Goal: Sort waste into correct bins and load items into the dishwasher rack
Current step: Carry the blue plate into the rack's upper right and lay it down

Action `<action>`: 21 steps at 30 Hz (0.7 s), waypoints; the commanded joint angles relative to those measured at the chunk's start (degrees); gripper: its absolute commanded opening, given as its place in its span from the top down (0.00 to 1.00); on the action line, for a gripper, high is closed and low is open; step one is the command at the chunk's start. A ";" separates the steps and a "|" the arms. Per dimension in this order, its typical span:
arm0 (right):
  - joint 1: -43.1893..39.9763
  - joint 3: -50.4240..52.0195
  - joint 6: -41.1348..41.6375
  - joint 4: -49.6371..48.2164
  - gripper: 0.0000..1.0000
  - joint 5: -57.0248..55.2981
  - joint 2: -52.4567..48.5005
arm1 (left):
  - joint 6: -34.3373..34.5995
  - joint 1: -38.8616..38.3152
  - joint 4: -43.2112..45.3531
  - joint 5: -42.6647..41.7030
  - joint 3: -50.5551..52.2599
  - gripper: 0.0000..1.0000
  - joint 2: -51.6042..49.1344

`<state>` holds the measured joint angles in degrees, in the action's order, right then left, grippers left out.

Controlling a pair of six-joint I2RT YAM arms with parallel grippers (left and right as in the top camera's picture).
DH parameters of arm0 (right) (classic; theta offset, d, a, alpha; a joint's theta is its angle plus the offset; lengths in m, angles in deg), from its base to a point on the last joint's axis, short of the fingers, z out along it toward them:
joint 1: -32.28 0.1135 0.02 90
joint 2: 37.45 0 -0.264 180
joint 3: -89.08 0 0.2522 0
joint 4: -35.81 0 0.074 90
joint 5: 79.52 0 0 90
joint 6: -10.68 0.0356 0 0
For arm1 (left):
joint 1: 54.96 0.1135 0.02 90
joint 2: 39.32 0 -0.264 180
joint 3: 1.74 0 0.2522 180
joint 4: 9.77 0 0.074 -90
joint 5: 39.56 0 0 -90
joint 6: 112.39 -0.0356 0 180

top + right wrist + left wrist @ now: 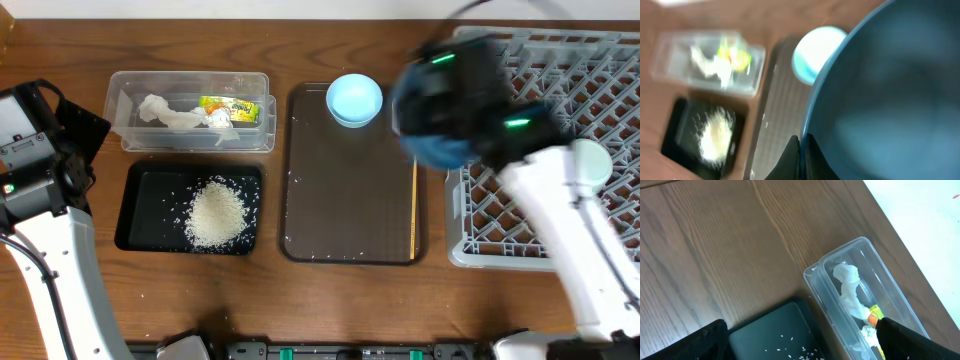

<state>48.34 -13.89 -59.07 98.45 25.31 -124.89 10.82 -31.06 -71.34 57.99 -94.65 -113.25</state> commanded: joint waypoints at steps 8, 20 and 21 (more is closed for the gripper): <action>-30.23 0.90 -4.92 -7.63 0.99 32.54 -1.42 | 0.31 0.26 -0.15 0.66 -0.57 0.04 -0.22; -34.64 1.11 -2.21 -27.82 0.99 42.66 -15.34 | 0.31 0.26 -0.15 0.66 -0.57 0.04 -0.22; -34.82 1.11 -0.13 -30.25 0.99 43.21 -17.22 | 0.31 0.24 -0.15 0.66 -0.57 0.04 -0.22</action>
<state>14.39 -13.04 -62.21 71.22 63.56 -139.01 10.82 -31.06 -71.34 57.99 -94.65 -113.25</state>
